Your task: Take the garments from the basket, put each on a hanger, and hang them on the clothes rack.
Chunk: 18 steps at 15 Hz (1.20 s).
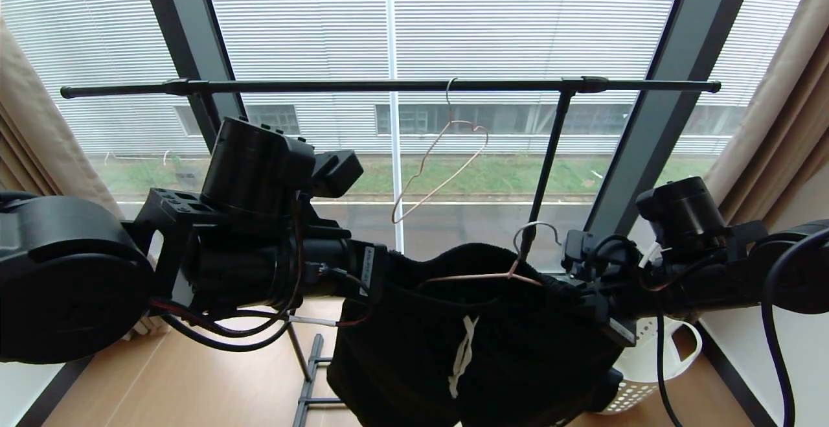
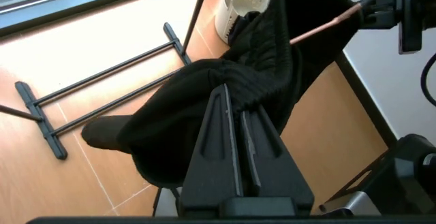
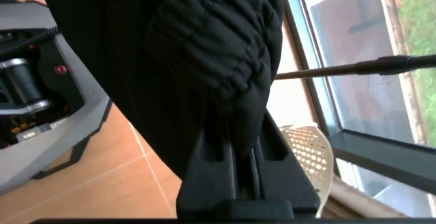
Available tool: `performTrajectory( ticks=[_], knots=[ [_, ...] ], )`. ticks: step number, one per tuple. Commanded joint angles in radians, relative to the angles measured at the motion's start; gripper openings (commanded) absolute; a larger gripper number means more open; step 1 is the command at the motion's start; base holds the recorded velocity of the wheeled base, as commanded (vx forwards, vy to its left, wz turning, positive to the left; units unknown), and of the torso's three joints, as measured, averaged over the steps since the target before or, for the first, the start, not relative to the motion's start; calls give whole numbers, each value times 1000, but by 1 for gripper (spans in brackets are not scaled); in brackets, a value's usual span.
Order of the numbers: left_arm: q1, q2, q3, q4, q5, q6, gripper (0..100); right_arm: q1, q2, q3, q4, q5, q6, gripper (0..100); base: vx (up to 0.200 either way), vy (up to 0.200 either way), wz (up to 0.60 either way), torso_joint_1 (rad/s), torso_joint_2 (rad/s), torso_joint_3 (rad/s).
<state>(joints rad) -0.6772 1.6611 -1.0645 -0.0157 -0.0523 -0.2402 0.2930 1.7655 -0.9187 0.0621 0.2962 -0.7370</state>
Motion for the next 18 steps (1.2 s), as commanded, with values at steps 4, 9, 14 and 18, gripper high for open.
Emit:
performTrajectory(
  ticks=[4,9,14,18],
  knots=[
    [-47,117,-127,42,104,-2,0,69,15,-37,-1,-2,179,0,0,0,0,0,0,0],
    [-47,143,-187,49,158,-8,0,100,23,-29,-35,-120,179,0,0,0,0,0,0,0],
    [-45,177,-279,135,200,-62,0,106,18,1,-73,-147,180,0,0,0,0,0,0,0],
    [-47,247,-353,175,276,-102,0,130,-72,52,-79,-52,176,0,0,0,0,0,0,0]
  ],
)
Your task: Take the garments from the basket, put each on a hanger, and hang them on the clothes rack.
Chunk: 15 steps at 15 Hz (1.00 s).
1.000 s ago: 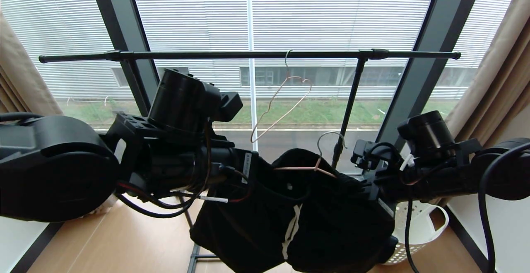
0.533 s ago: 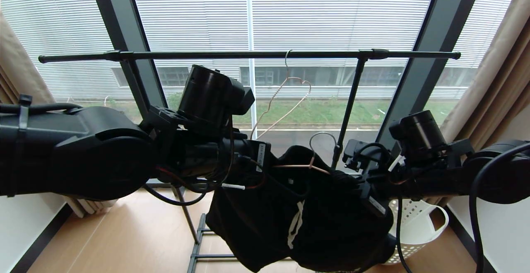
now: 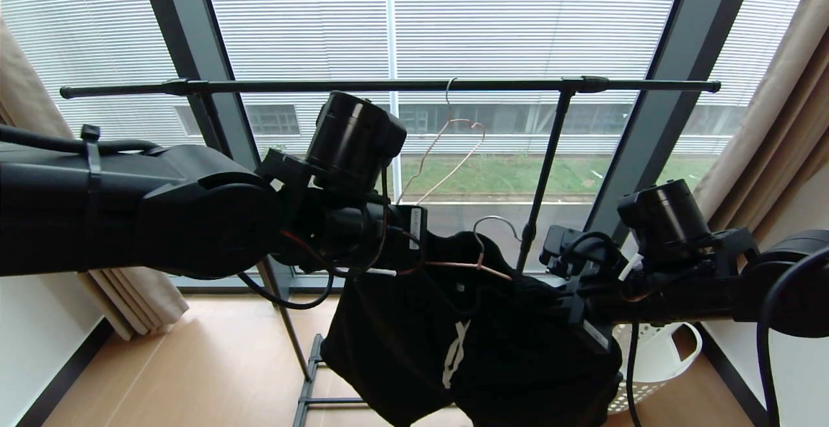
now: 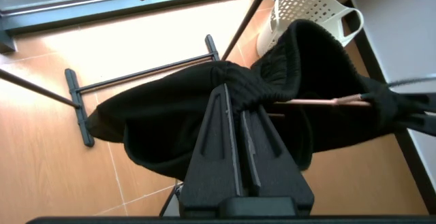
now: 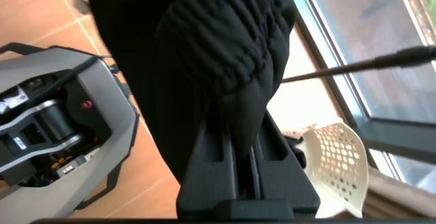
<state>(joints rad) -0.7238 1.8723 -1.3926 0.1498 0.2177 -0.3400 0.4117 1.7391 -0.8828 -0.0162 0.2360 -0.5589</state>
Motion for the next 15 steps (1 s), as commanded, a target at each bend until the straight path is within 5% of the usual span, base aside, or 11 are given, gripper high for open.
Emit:
performTrajectory(
  ticks=[1,8,10,15],
  knots=[
    [0,45,-40,22,14,-4,0,18,-61,22,-1,16,-3,0,0,0,0,0,0,0],
    [-45,28,3,40,85,24,0,19,-86,39,-80,100,10,0,0,0,0,0,0,0],
    [-55,-13,47,37,85,44,0,4,-76,42,-130,114,74,0,0,0,0,0,0,0],
    [-66,-94,124,34,83,79,0,-67,-39,44,-209,273,103,0,0,0,0,0,0,0]
  ],
)
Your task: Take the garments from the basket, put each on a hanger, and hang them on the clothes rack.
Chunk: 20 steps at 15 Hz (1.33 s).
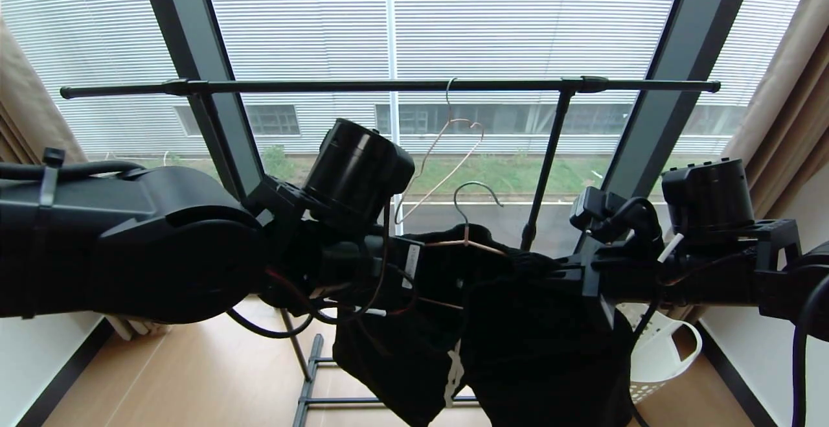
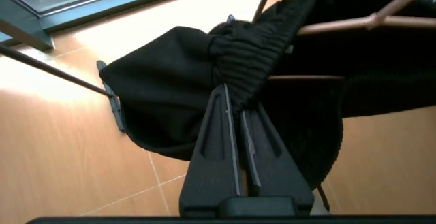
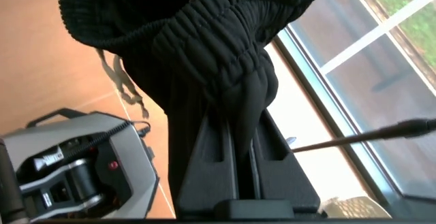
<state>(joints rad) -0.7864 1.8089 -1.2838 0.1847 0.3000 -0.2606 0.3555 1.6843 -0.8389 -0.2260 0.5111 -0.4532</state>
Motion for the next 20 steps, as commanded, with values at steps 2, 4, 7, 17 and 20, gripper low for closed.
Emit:
performTrajectory(
  ticks=[2,4,7,17,20],
  knots=[
    [-28,-46,34,-1,-1,3,0,-20,34,4,-38,50,31,0,0,0,0,0,0,0],
    [-37,-45,34,1,-1,4,0,-20,34,29,-93,95,54,0,0,0,0,0,0,0],
    [-59,-42,37,1,-4,4,0,-20,37,64,-184,118,100,0,0,0,0,0,0,0],
    [-70,12,15,-11,-4,11,100,-18,15,204,-414,296,111,0,0,0,0,0,0,0],
    [-71,26,17,-37,-4,11,100,-17,12,210,-415,317,111,0,0,0,0,0,0,0]
  ],
)
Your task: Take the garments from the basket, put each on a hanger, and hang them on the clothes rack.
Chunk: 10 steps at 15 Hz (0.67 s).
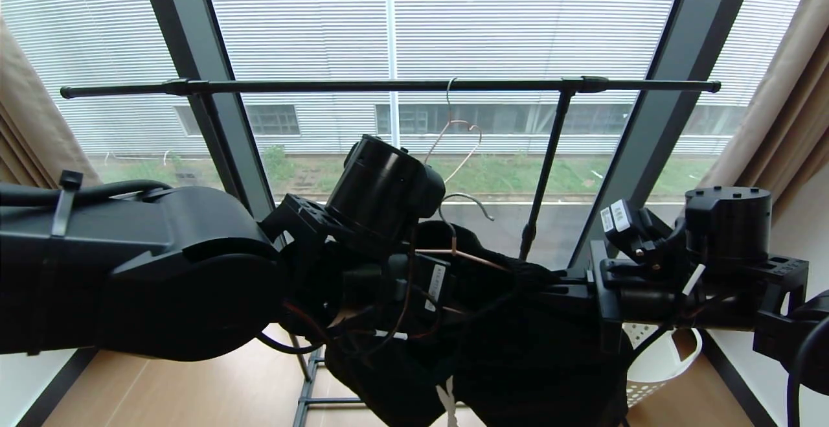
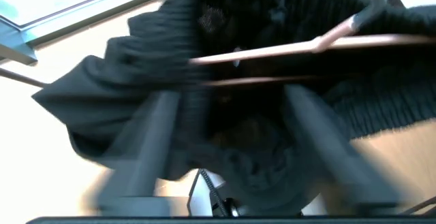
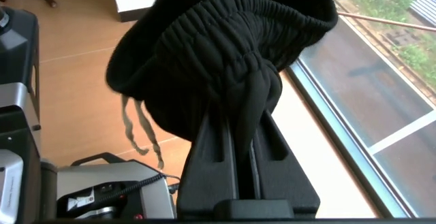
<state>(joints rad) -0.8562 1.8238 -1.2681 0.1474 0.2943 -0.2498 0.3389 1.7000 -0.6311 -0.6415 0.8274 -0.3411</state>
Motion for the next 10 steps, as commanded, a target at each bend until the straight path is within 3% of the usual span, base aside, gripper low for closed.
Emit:
performTrajectory(
  ticks=[1,7,10],
  knots=[
    [0,17,1,-2,0,-2,100,0,-6,2,0,10,-1,0,0,0,0,0,0,0],
    [3,-52,27,-2,0,-6,100,-6,4,-6,-1,19,-1,0,0,0,0,0,0,0],
    [8,-109,78,-2,0,-5,100,-32,6,-7,-1,61,-1,0,0,0,0,0,0,0]
  ],
)
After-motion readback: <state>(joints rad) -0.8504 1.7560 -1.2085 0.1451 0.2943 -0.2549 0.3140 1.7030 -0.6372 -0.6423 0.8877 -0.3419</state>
